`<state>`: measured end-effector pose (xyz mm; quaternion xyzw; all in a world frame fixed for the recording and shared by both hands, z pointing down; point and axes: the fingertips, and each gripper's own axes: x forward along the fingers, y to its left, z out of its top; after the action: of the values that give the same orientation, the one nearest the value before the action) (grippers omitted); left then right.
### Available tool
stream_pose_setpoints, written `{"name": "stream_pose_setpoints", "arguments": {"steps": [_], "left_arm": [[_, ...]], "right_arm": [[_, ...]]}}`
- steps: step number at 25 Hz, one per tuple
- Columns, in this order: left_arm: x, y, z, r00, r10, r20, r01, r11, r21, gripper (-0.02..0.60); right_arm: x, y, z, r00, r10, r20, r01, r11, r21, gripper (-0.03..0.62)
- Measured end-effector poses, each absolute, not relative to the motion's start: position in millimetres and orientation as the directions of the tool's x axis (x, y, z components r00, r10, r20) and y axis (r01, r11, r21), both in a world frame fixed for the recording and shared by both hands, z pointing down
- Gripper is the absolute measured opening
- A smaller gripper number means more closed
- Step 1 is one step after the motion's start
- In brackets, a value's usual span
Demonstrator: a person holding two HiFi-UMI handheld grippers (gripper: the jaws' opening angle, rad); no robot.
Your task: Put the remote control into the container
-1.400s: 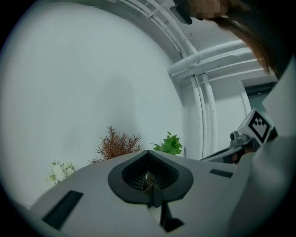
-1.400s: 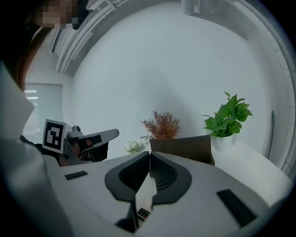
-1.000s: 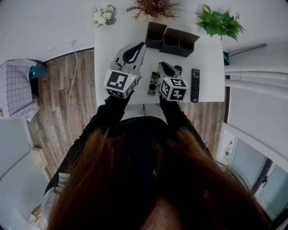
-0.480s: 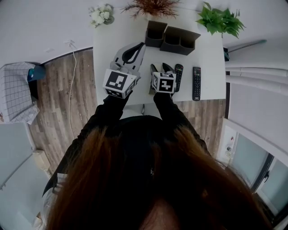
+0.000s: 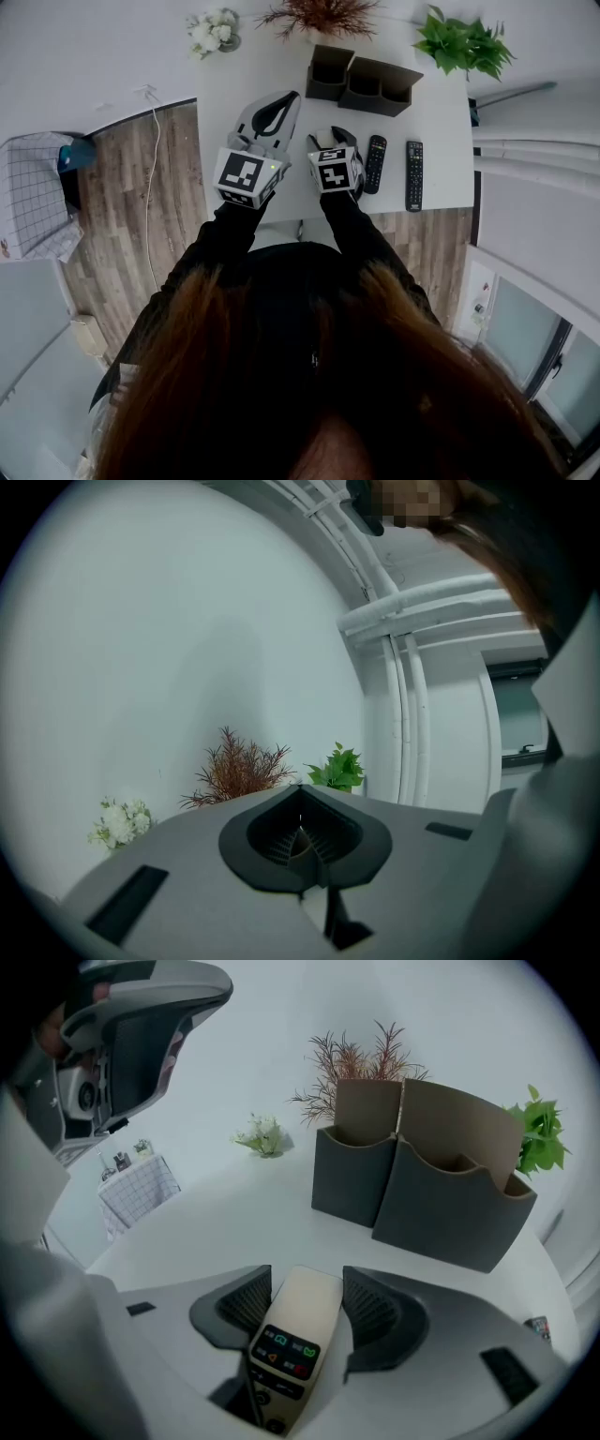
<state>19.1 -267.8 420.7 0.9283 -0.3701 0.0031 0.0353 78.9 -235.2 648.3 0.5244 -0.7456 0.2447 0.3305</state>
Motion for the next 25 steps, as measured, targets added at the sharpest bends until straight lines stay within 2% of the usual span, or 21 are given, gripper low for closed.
{"name": "stream_pose_setpoints", "arguments": {"steps": [5,11,25], "left_arm": [[17,-269,422,0.727,-0.685,0.033,-0.686,-0.725,0.062,0.009],[20,-272,421,0.728,-0.685,0.031,-0.685,-0.725,0.066,0.009],[66,-275,409,0.748,-0.664,0.007,-0.663,-0.747,0.039,0.009]], "right_arm": [[81,-240,648,-0.216,-0.618,0.756,-0.947,0.322,-0.007,0.222],[91,-243,638,-0.265,-0.676,0.688,-0.954,0.289,-0.084,0.222],[145,-258,531,-0.303,-0.885,0.354,-0.952,0.299,-0.069,0.218]]}}
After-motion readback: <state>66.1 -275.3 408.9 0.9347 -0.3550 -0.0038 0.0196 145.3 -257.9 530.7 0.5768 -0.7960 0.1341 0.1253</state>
